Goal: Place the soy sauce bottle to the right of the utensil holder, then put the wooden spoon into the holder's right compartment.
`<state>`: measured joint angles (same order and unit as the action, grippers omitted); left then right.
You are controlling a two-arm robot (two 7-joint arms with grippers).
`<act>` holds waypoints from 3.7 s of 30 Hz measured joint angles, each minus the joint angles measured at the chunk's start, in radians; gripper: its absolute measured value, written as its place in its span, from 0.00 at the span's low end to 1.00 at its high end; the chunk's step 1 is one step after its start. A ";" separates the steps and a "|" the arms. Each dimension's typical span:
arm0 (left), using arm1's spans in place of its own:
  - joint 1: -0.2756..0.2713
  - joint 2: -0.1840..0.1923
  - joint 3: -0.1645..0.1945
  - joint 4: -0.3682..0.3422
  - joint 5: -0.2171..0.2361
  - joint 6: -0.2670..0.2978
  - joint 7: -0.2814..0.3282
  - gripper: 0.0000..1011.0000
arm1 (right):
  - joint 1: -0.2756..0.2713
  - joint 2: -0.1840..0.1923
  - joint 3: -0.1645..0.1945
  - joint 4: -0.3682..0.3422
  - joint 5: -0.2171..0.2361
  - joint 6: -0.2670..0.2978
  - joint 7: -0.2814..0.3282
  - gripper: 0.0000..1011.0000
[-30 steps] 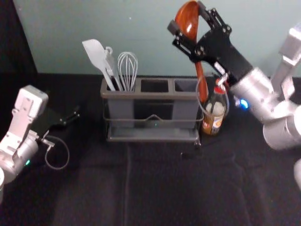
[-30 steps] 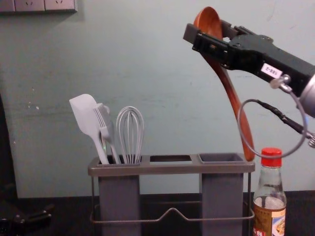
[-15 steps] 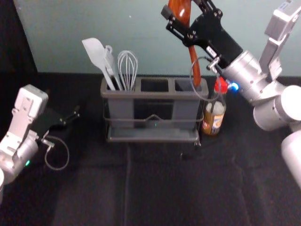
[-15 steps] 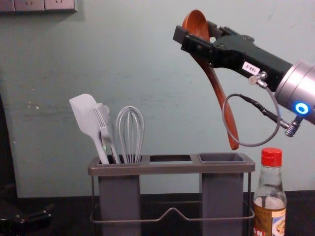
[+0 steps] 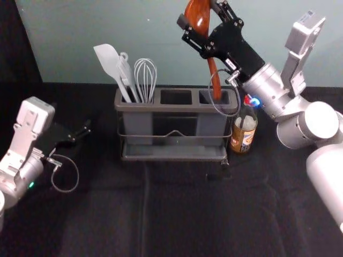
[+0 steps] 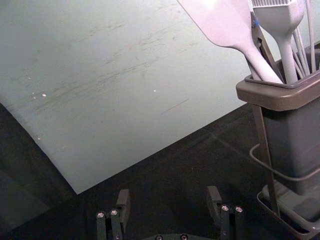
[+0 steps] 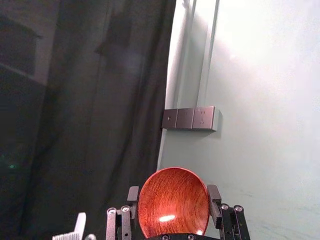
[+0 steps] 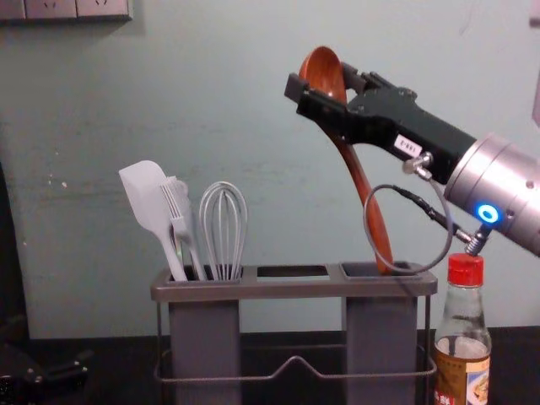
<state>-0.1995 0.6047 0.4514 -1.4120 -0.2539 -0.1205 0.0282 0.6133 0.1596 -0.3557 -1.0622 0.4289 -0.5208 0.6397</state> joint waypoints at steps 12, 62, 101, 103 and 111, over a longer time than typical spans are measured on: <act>0.000 0.000 0.000 0.000 0.000 0.000 0.000 0.99 | -0.023 -0.020 0.010 0.047 -0.019 -0.047 0.001 0.83; 0.000 0.000 0.000 0.000 0.000 0.000 0.000 0.99 | -0.118 -0.010 0.042 0.067 -0.036 -0.089 0.019 0.83; 0.000 0.000 0.000 0.000 0.000 0.000 0.000 0.99 | -0.135 -0.023 0.083 0.013 -0.006 -0.146 0.009 0.99; 0.000 0.000 0.000 0.000 0.000 0.000 0.000 0.99 | -0.140 -0.023 0.093 0.003 -0.007 -0.167 0.001 0.99; 0.000 0.000 0.000 0.000 0.000 0.000 0.000 0.99 | -0.185 -0.029 0.179 -0.058 -0.049 -0.256 -0.099 0.99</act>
<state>-0.1995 0.6047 0.4514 -1.4120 -0.2539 -0.1205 0.0283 0.4282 0.1307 -0.1769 -1.1205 0.3797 -0.7771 0.5409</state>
